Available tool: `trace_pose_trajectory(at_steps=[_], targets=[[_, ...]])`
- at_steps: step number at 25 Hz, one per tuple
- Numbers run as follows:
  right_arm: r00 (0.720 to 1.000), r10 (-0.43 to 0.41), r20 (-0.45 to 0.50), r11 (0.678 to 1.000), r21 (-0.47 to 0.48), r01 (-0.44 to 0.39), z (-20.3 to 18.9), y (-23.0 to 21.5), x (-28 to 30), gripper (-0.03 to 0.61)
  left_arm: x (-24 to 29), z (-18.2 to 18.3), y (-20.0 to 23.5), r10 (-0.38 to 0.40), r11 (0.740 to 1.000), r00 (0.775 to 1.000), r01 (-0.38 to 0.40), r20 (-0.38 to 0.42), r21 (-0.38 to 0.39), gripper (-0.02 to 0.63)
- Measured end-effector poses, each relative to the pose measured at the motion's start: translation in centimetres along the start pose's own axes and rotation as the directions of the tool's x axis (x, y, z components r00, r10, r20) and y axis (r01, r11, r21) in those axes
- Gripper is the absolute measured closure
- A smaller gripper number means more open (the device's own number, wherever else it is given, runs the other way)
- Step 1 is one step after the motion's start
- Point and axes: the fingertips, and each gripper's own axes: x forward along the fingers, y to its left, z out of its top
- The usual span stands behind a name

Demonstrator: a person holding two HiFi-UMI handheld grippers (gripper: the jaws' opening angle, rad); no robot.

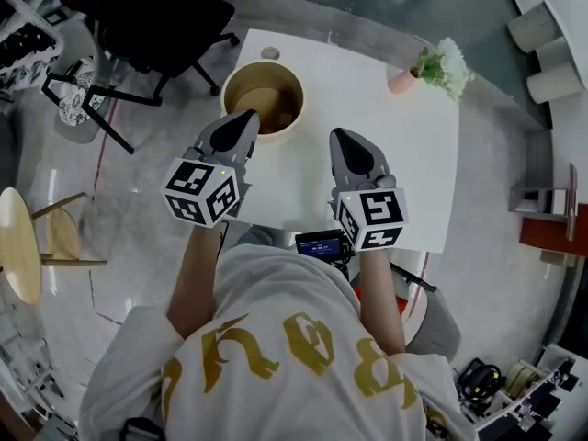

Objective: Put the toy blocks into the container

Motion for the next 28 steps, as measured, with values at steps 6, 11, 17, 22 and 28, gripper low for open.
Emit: trace_pose_trajectory(at_steps=[6,11,17,22,28], targets=[[1.0,-0.013,0.016,1.0,0.016,0.013,-0.3,-1.0,-0.9,0.555,0.3,-0.7,-1.3,0.005,1.0,1.0,-0.005,-0.015,0.024,0.612],[1.0,-0.026,0.017,0.999,0.025,0.025,-0.4,-1.5,-1.1,0.555,0.5,-1.0,-1.5,0.017,0.999,0.999,-0.015,-0.041,0.053,0.612],[0.999,-0.03,0.015,0.999,0.043,0.03,-0.7,-1.9,-1.3,0.555,1.0,-1.1,-1.9,0.007,0.998,0.999,-0.004,-0.048,0.058,0.612],[0.999,-0.032,0.011,0.998,0.049,0.031,-0.9,-2.2,-1.4,0.555,1.0,-1.1,-2.0,-0.001,0.998,0.999,0.003,-0.049,0.058,0.612],[1.0,-0.027,0.005,0.998,0.053,0.027,-1.0,-2.3,-1.2,0.555,1.0,-1.1,-1.9,-0.001,0.999,0.999,0.004,-0.048,0.051,0.612]])
